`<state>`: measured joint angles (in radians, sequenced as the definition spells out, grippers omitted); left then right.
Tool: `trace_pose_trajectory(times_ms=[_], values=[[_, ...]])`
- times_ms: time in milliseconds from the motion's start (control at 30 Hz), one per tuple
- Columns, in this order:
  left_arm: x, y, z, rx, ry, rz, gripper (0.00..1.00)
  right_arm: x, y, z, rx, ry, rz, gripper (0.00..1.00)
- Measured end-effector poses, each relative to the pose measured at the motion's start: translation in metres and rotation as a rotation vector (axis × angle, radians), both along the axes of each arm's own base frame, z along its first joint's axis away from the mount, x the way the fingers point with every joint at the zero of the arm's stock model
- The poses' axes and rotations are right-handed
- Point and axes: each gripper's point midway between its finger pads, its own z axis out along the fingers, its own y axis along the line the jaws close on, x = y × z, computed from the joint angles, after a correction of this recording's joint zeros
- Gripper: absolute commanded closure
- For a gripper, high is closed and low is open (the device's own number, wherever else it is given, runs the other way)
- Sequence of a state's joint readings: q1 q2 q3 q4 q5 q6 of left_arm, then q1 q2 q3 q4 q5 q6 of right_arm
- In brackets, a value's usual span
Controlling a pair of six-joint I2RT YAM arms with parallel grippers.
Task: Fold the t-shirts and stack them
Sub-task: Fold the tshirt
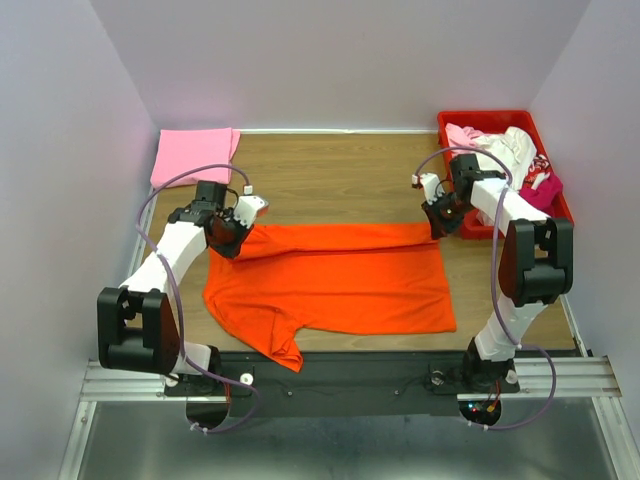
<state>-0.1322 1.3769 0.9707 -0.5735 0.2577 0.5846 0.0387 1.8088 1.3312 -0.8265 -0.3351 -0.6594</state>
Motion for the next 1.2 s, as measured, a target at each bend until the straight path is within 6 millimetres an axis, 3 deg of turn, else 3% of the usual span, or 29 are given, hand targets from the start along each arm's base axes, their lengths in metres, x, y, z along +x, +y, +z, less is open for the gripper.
trace_pose_trajectory(times_ms=[133,167,300,333,467,600,667,800,867,1133,1200], values=[[-0.002,0.001,-0.001,0.010,0.006,-0.017,1.00,-0.002,-0.002,-0.002,-0.010,0.006,0.008,0.96],[-0.003,0.001,-0.001,0.012,0.007,-0.021,0.91,-0.005,-0.002,-0.005,-0.011,0.013,0.013,0.84],[-0.008,0.002,-0.008,0.027,0.032,-0.055,0.72,-0.018,-0.003,-0.012,-0.015,0.052,0.030,0.77],[-0.009,0.002,-0.010,0.032,0.038,-0.065,0.68,-0.021,-0.003,-0.013,-0.018,0.063,0.040,0.72],[-0.016,0.001,-0.011,0.034,0.067,-0.119,0.62,-0.028,-0.005,-0.012,-0.029,0.080,0.071,0.47],[-0.014,-0.005,0.001,0.018,0.071,-0.182,0.60,-0.028,-0.006,-0.002,-0.031,0.083,0.084,0.50],[-0.003,-0.010,0.011,-0.002,0.042,-0.201,0.63,-0.019,-0.003,0.008,-0.020,0.058,0.079,0.59],[0.010,-0.020,0.013,-0.041,0.031,-0.209,0.65,0.006,0.005,0.034,0.025,-0.016,0.054,0.67],[0.018,-0.026,0.006,-0.069,0.046,-0.205,0.63,0.013,0.009,0.037,0.048,-0.017,0.036,0.68],[0.034,-0.058,-0.029,-0.165,0.144,-0.225,0.58,0.010,0.014,-0.011,0.071,0.142,-0.023,0.68],[0.037,-0.065,-0.033,-0.188,0.152,-0.232,0.57,0.010,0.014,-0.014,0.072,0.153,-0.034,0.69]])
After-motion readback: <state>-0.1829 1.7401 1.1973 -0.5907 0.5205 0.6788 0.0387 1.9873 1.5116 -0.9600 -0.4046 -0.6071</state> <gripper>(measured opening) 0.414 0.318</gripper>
